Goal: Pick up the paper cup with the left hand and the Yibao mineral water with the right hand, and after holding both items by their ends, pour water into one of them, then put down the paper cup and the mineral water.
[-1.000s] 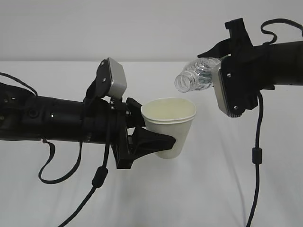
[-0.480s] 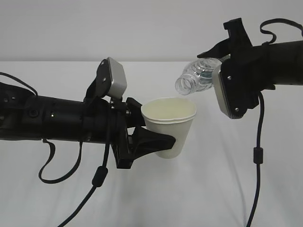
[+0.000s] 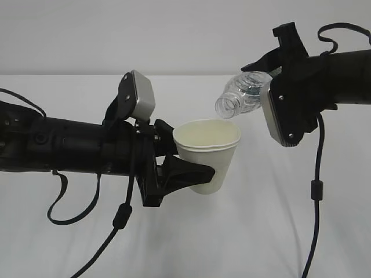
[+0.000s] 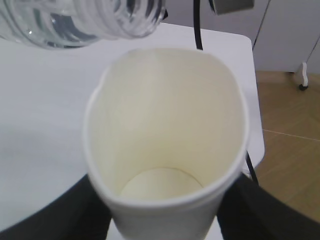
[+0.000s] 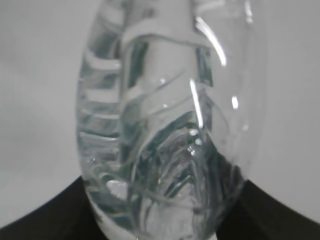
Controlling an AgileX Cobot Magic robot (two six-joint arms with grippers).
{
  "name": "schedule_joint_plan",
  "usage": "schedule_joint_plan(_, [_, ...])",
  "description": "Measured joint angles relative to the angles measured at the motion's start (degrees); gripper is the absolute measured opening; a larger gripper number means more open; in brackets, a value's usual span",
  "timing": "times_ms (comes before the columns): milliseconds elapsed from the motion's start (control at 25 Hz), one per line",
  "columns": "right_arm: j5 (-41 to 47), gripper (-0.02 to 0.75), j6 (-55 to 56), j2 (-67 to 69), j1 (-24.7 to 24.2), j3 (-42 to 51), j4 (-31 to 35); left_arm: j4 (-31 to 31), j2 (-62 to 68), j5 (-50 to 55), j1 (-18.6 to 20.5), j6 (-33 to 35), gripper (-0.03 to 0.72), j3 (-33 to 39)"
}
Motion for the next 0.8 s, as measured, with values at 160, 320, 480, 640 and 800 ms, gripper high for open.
schedule_joint_plan(160, [0.00,0.426,-0.68,0.00,0.00,-0.09,0.00,0.00,0.00,0.00,0.00,0.00,0.426,0.00])
schedule_joint_plan(320, [0.00,0.426,-0.90,0.00,0.00,-1.15,-0.03,0.00,0.00,0.23,0.00,0.00,0.426,0.00])
schedule_joint_plan(480, [0.00,0.426,-0.90,0.00,0.00,-1.95,-0.12,0.11,0.00,0.93,0.00,0.00,0.425,0.00])
schedule_joint_plan(640, [0.00,0.426,-1.02,0.00,0.00,-2.06,-0.75,0.11,0.00,1.44,0.00,0.00,0.424,0.00])
schedule_joint_plan(800, [0.00,0.426,-1.05,0.00,0.00,-2.06,-1.73,0.11,0.00,1.48,0.00,0.00,0.421,0.00])
